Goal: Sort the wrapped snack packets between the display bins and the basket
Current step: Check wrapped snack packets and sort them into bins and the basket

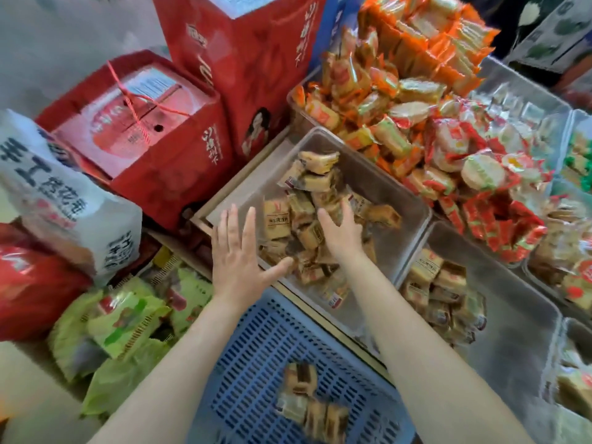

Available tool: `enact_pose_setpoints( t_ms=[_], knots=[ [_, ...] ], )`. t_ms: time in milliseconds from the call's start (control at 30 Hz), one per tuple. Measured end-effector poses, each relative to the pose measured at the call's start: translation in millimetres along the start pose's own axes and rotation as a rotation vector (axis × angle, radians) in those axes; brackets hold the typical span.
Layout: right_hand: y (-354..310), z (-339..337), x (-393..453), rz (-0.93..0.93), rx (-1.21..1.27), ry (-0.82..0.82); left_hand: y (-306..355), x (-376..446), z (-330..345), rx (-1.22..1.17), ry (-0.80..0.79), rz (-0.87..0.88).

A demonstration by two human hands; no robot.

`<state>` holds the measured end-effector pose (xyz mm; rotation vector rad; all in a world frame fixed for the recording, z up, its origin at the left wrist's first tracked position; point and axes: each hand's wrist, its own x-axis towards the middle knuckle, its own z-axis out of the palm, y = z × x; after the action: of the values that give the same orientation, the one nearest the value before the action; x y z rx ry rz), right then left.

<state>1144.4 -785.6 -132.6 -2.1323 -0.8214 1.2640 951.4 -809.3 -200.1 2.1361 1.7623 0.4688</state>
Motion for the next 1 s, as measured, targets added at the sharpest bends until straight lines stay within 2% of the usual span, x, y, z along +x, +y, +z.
enact_pose_setpoints(
  t_ms=[200,267,333,400,500,633,867,1000],
  knots=[
    [-1.9,13.1,7.6,-0.012,0.079,0.194,-1.9,-1.8,0.0,-0.035,-0.012,-0.003],
    [6.0,13.7,4.5,-0.044,0.056,0.206,-1.2,-2.3,-0.8,-0.045,-0.031,-0.015],
    [15.8,11.3,-1.9,-0.103,0.034,0.173,-1.9,-1.6,-3.6,-0.096,-0.061,-0.015],
    [26.6,7.4,-7.0,-0.242,0.031,0.109,-3.3,-0.8,-8.6,-0.171,-0.127,-0.015],
    [31.4,12.8,-13.4,-0.399,0.035,-0.078,-3.3,-0.3,-16.1,-0.197,-0.188,-0.018],
    [21.2,34.3,-4.9,-0.369,-0.005,-0.148,-0.8,-0.7,-17.5,-0.200,-0.192,-0.018],
    [12.5,41.5,20.5,-0.305,-0.149,-0.120,-9.7,-1.1,-20.2,-0.153,-0.212,0.036],
    [-1.3,36.8,33.3,-0.349,-0.308,-0.215,-9.2,-0.6,-16.8,-0.159,-0.174,0.016]
  ],
)
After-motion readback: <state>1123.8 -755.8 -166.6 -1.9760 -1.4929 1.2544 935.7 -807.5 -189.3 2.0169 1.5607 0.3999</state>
